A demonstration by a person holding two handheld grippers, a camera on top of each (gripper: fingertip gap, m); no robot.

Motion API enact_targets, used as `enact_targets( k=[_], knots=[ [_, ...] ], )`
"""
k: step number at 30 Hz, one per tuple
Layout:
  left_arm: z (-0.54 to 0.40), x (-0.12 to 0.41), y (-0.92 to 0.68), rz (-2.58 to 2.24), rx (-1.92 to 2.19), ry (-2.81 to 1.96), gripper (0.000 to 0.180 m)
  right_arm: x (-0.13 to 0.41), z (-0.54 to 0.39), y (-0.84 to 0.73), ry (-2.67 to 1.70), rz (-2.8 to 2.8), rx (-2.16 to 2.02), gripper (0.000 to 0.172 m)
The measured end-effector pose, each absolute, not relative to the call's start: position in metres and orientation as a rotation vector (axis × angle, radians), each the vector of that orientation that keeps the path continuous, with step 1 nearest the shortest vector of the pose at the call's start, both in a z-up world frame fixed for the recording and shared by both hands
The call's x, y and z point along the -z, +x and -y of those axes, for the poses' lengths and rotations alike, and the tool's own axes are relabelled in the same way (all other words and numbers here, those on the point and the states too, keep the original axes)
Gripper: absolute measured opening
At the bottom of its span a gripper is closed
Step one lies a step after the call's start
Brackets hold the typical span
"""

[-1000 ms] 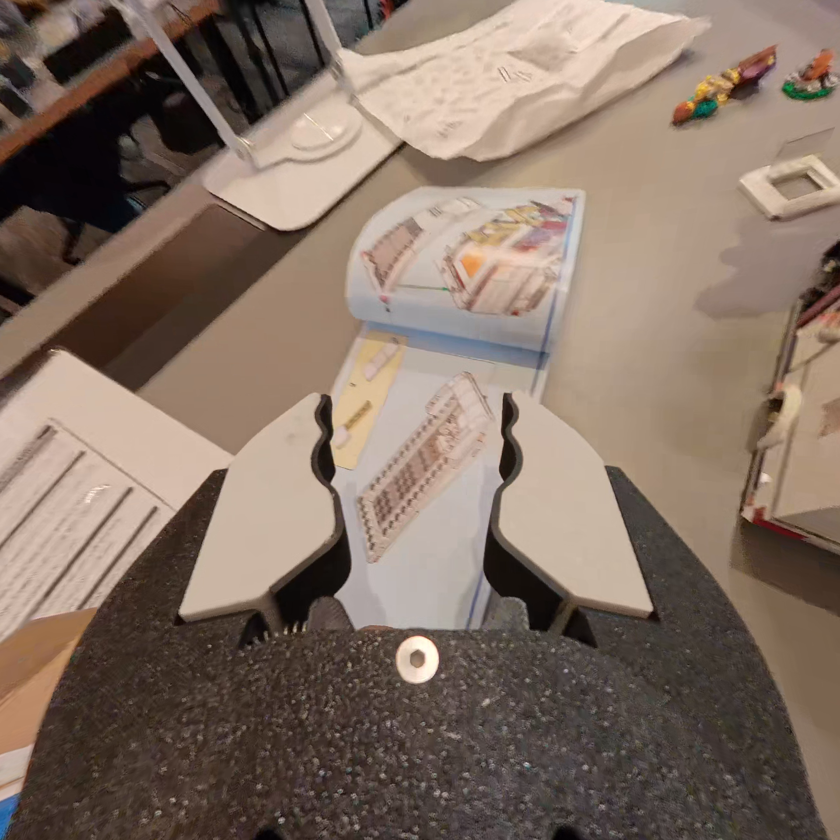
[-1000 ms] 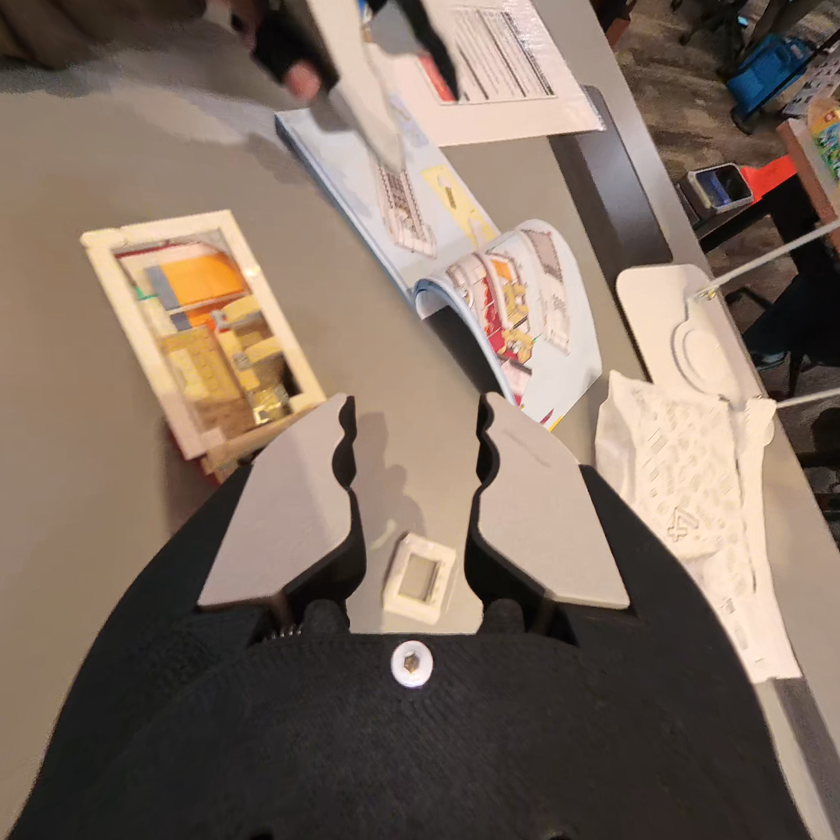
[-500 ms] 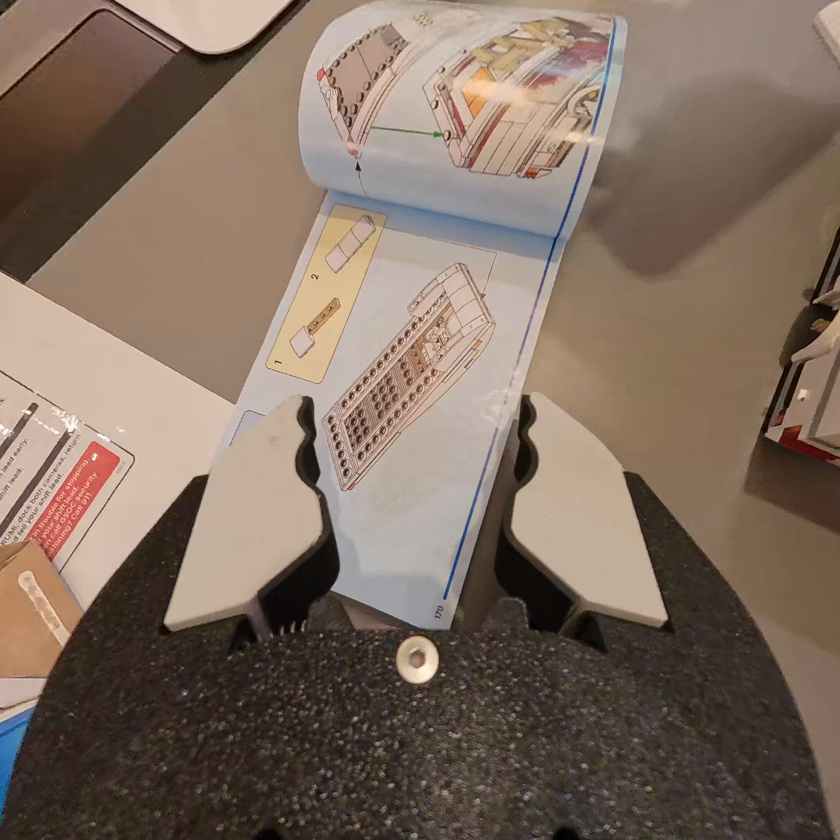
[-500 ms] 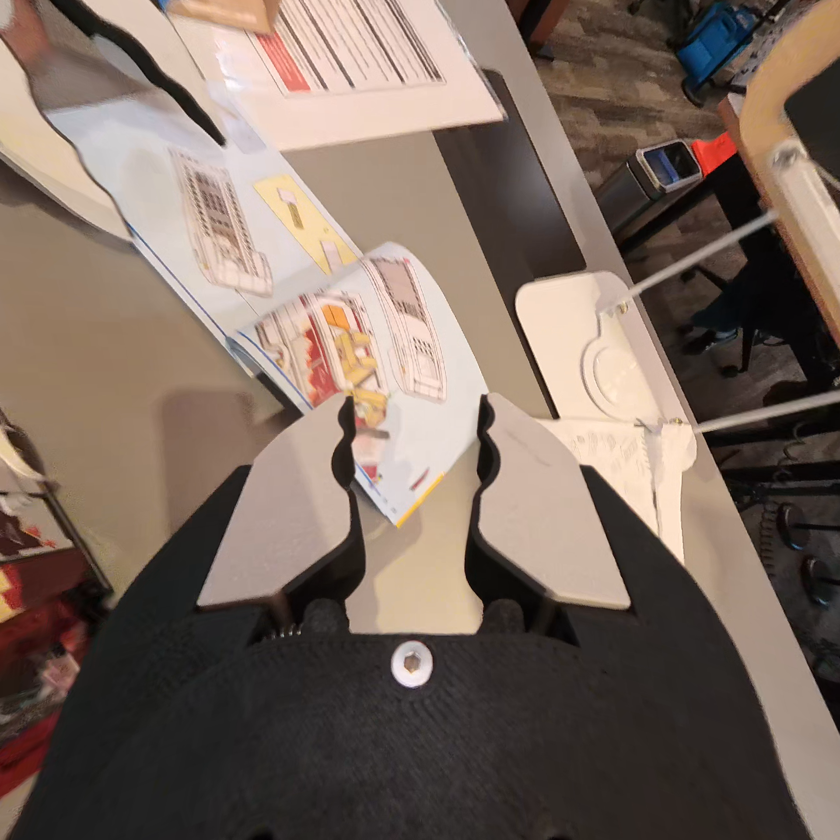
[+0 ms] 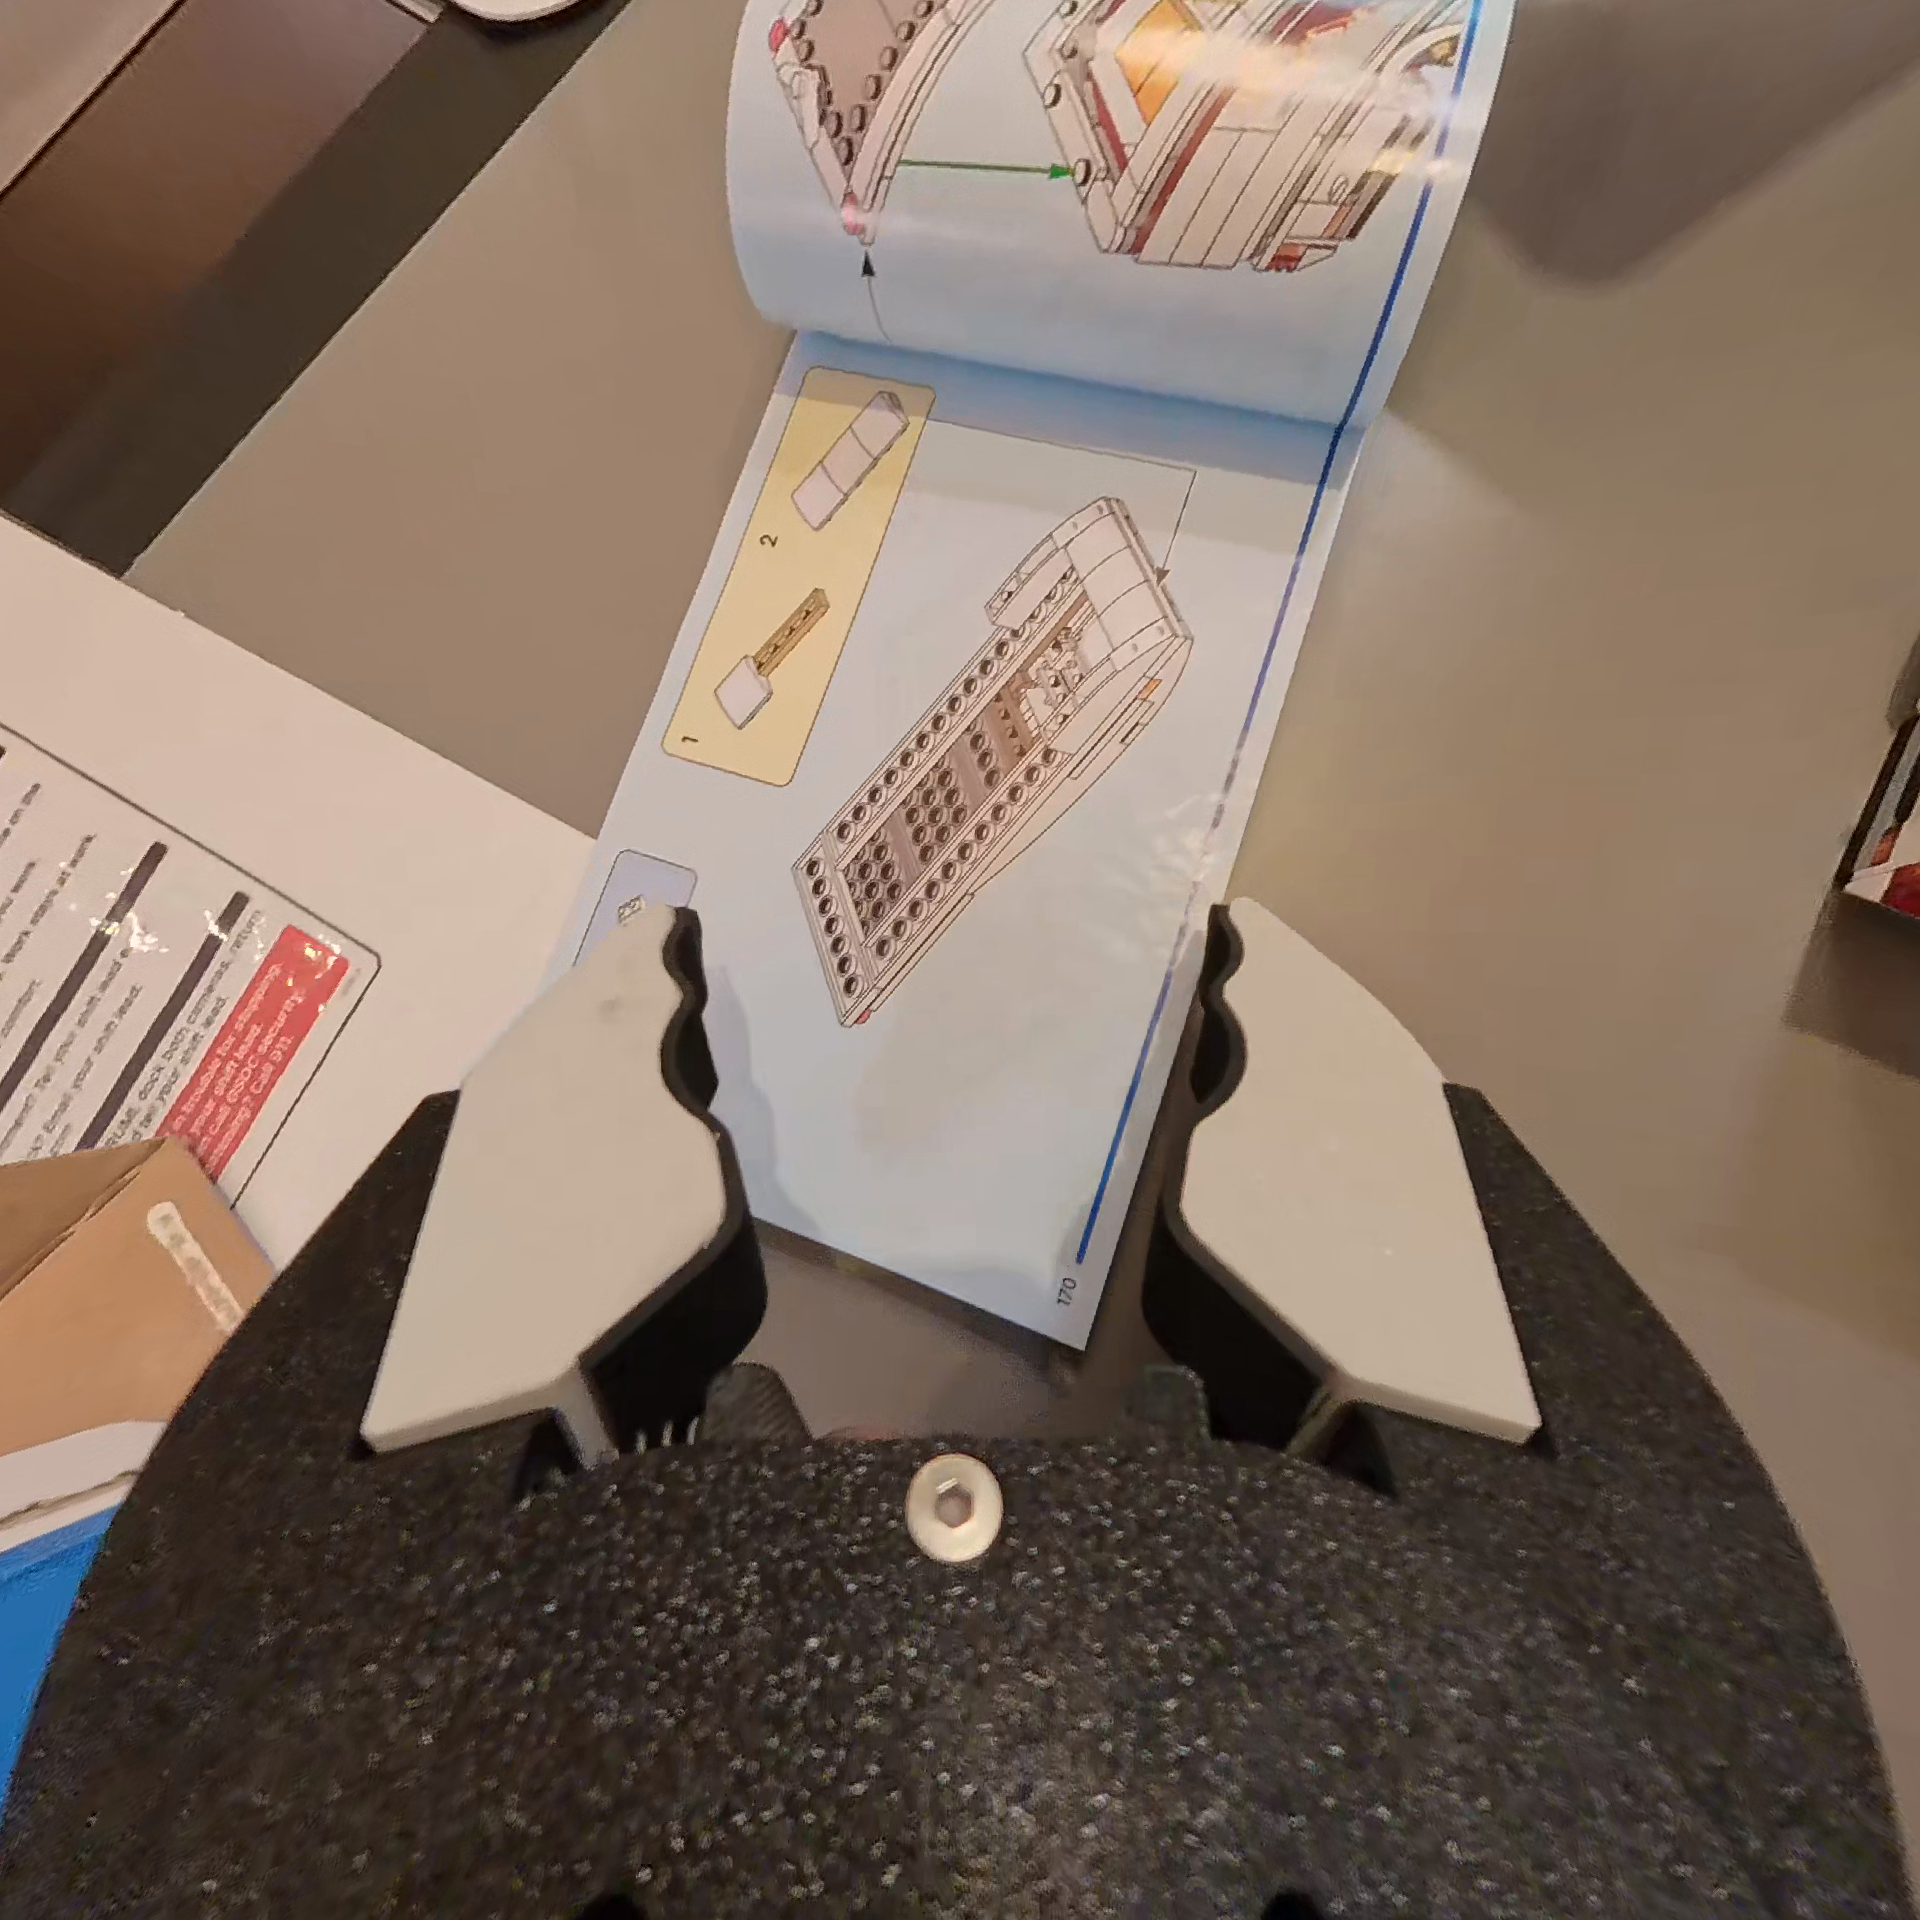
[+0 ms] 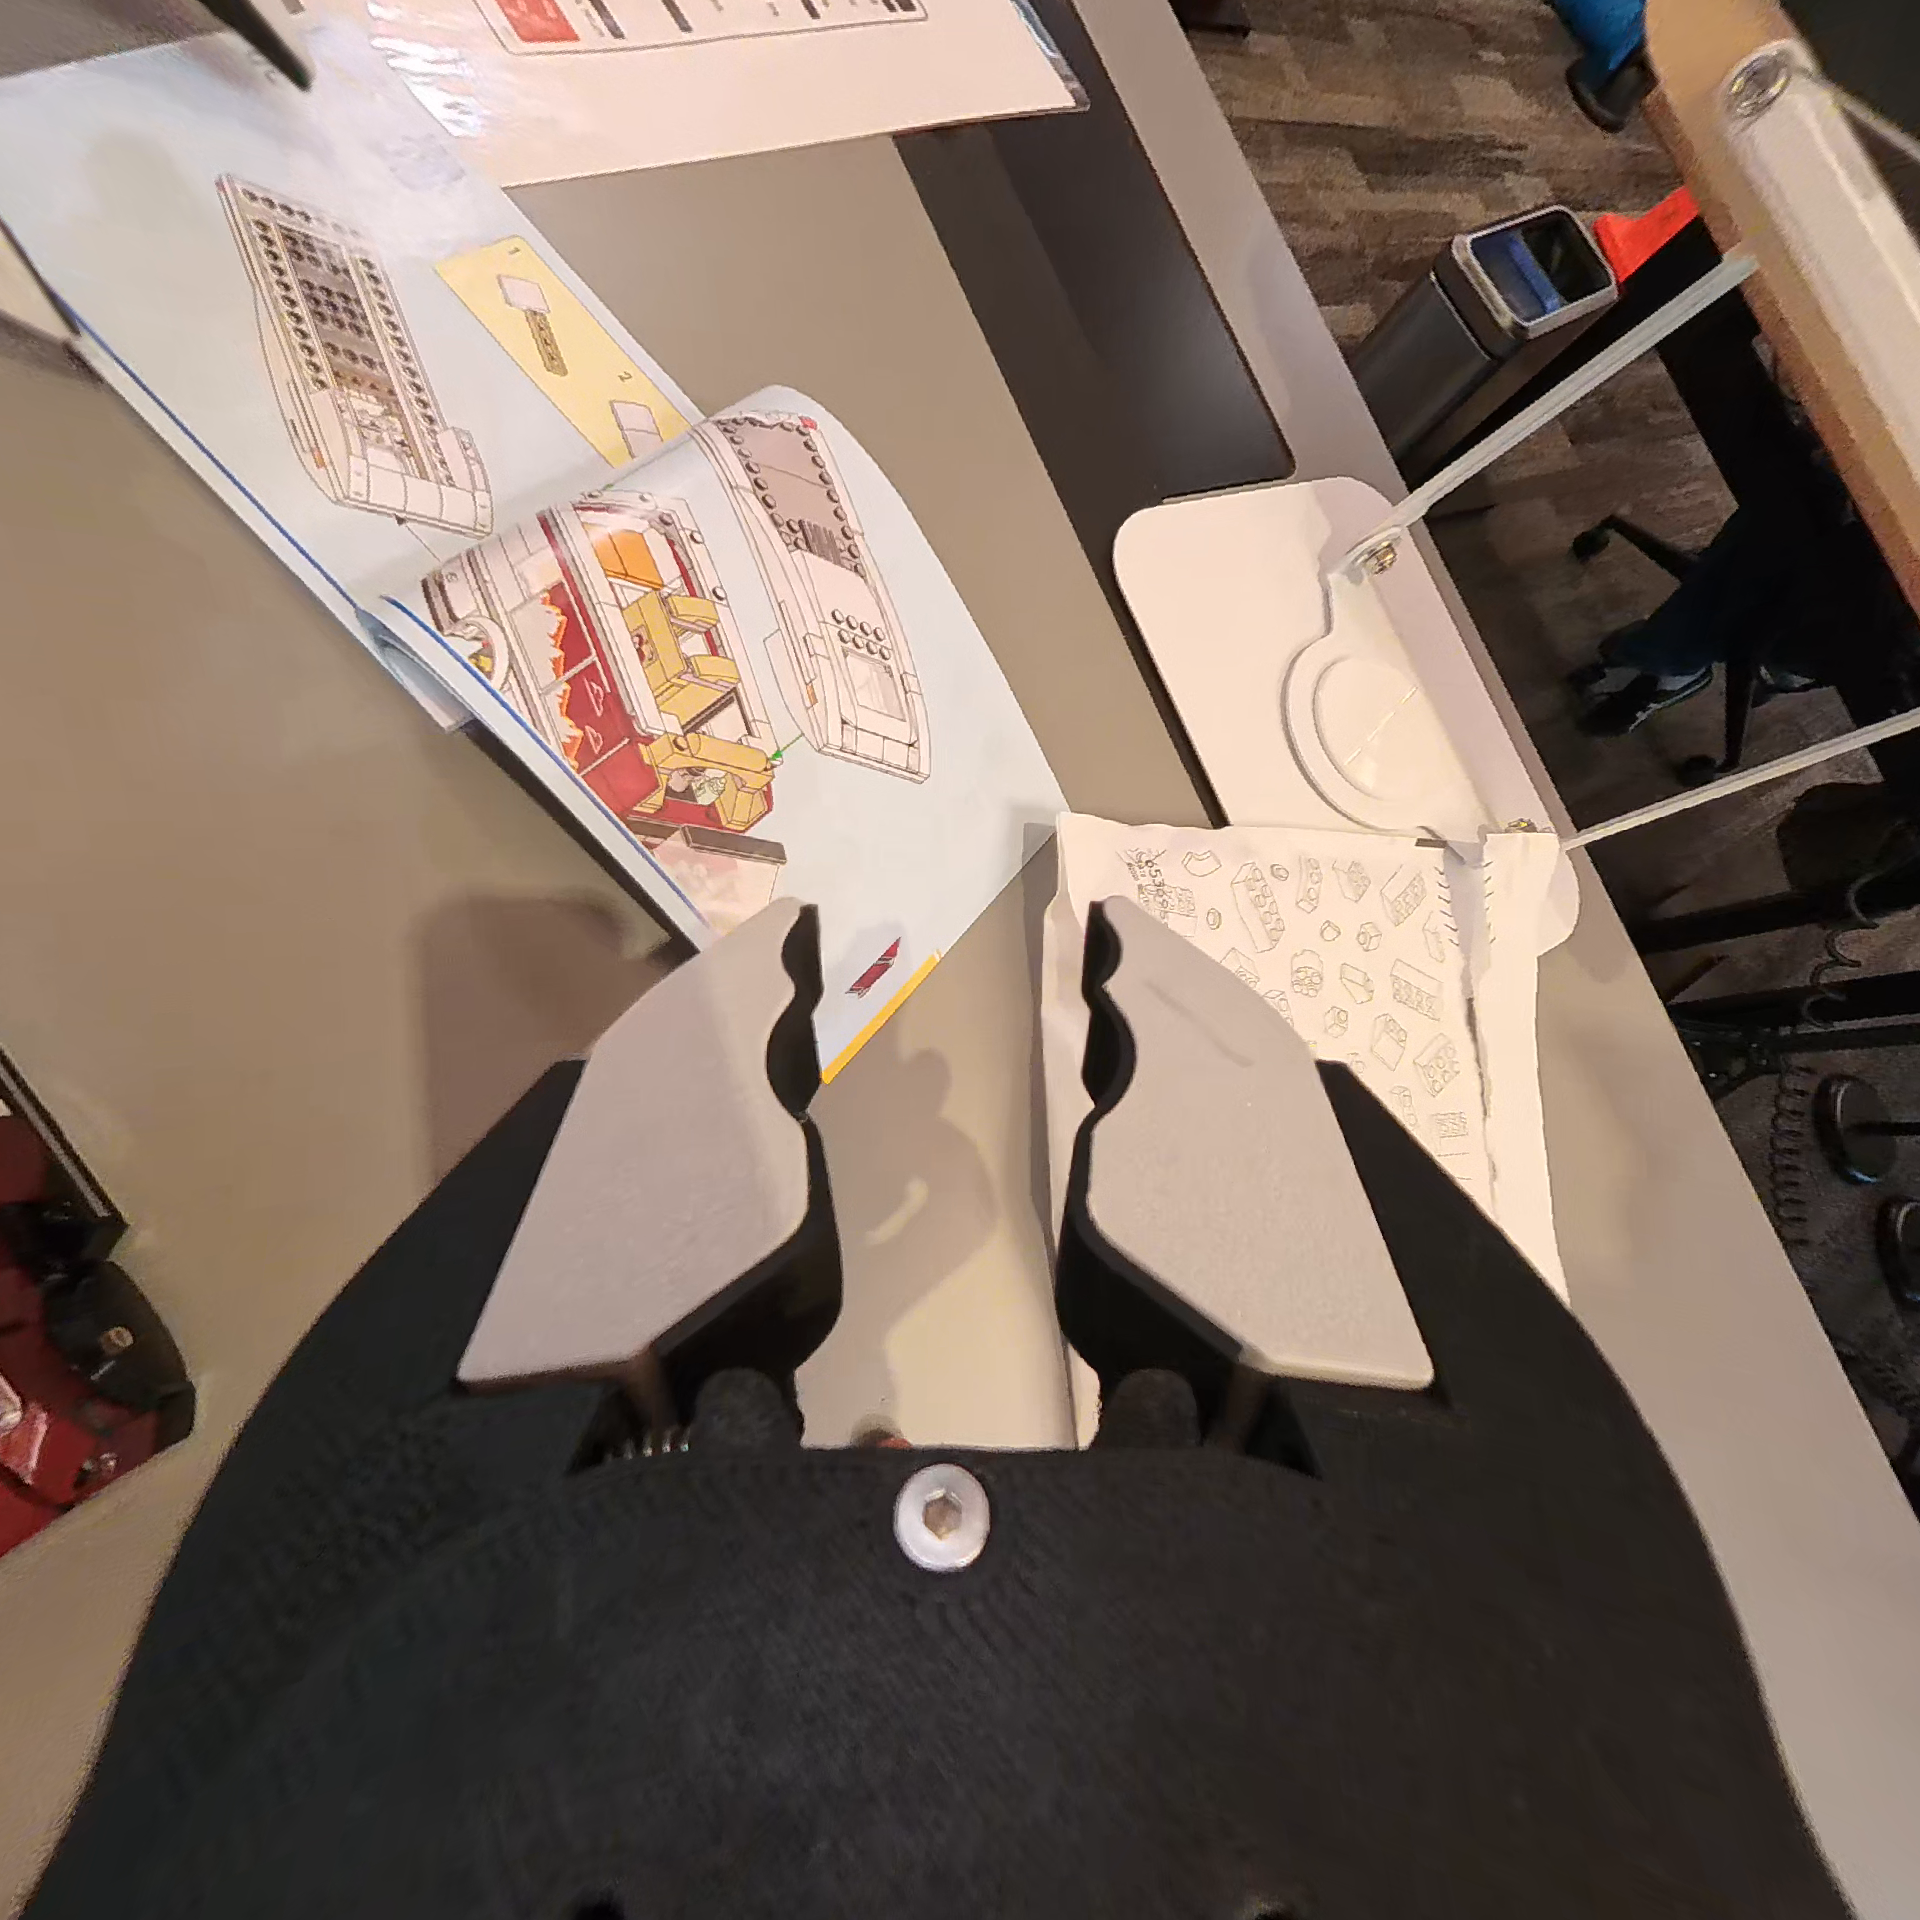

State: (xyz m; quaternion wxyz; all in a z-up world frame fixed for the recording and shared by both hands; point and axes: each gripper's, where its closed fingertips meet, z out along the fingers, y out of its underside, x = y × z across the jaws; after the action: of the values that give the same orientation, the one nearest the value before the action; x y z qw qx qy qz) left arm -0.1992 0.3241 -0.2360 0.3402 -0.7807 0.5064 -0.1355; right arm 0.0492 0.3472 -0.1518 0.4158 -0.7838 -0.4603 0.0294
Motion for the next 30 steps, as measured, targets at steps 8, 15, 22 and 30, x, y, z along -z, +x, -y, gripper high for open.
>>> enact_targets(
  k=[8, 15, 22, 30],
  knots=[
    [-0.315, 0.248, -0.198, -1.398, 0.362, -2.055, 0.091, 0.156, -0.346, 0.051, -1.976, 1.170, -0.097, 0.048],
    [-0.309, 0.253, -0.195, -1.408, 0.414, -2.091, 0.089, 0.160, -0.341, 0.041, -1.965, 1.212, -0.108, 0.048],
    [-0.309, 0.254, -0.194, -1.397, 0.418, -2.109, 0.090, 0.175, -0.330, 0.010, -1.921, 1.340, -0.089, 0.048],
    [-0.309, 0.254, -0.193, -1.396, 0.412, -2.119, 0.091, 0.186, -0.320, -0.041, -1.778, 1.533, -0.034, 0.050]
  ],
)
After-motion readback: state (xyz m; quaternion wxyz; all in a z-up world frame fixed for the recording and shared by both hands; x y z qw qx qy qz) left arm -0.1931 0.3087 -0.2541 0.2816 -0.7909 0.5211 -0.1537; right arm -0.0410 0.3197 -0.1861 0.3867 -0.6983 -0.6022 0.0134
